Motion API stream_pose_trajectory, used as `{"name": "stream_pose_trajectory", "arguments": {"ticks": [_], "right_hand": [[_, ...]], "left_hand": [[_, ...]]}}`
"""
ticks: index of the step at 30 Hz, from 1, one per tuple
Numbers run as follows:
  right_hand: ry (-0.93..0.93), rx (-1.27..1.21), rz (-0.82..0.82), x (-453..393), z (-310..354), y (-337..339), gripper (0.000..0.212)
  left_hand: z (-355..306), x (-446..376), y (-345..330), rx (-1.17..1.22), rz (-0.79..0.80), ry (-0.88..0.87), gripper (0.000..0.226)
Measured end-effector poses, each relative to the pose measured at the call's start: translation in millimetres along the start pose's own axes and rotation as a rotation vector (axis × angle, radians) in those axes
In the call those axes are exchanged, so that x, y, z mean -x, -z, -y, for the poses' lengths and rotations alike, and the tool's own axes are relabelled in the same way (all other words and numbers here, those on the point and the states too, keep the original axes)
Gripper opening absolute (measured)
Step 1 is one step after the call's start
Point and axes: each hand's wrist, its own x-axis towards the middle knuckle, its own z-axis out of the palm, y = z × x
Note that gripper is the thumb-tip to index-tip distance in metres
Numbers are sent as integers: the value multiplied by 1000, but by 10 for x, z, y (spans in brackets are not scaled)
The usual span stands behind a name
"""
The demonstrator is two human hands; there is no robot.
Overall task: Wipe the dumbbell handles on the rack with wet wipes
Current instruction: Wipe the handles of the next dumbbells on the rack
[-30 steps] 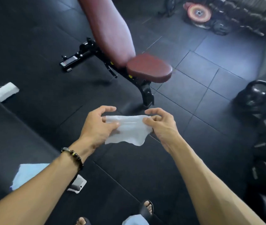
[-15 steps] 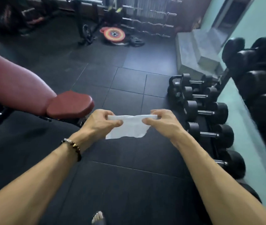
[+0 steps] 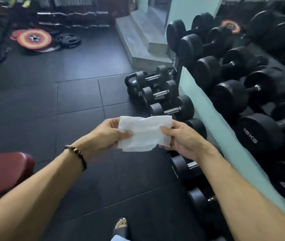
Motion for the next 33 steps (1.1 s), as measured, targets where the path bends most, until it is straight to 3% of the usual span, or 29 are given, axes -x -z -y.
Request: {"name": "stream_pose_trajectory", "arguments": {"ticks": [2,4,7,9,11,13,15,18,21,23,26,29,32,33], "right_hand": [[1,-125,-34,-61,86,235,26],[17,-260,-48,-76,207,475,34],[50,-427,-59,-52,334,894,38],[61,-276,-139,-73,381,1181,38],[97,116,-360,-157,385,1437,27],[185,456,-632,-253,412,1625,45],[292,567,-763,-297,481,1780,46],[360,655,-685,-300,502,2079,33],[358,666,-625,-208,515,2466,24],[365,588,-669,-148,512,2687,22],[313,371,-912,-104,501,2988,37],[61,115,-840,-8,535,3246,60],[64,-152,-928,55,424,3442,39],[87,-204,-1001,69,393,3483,42]], "left_hand": [[-197,-348,-62,41,43,29,25],[-400,-670,-167,70,104,54,32],[-608,-1068,-361,126,285,78,22],[-729,-1337,-574,90,328,94,32],[-758,-1641,-882,-204,203,37,20],[-783,-1900,-1276,-521,147,-50,27],[-830,-2129,-1685,-521,178,-33,41],[-961,-2385,-2191,-261,174,77,52],[-1035,-2642,-2556,-121,124,92,30],[-1045,-2780,-2758,-162,136,62,14],[-1068,-2972,-3071,-167,211,76,9],[-1123,-3160,-3391,-103,310,69,24],[-1133,-3343,-3692,-69,419,78,37],[-1146,-3377,-3791,-97,455,69,33]]}}
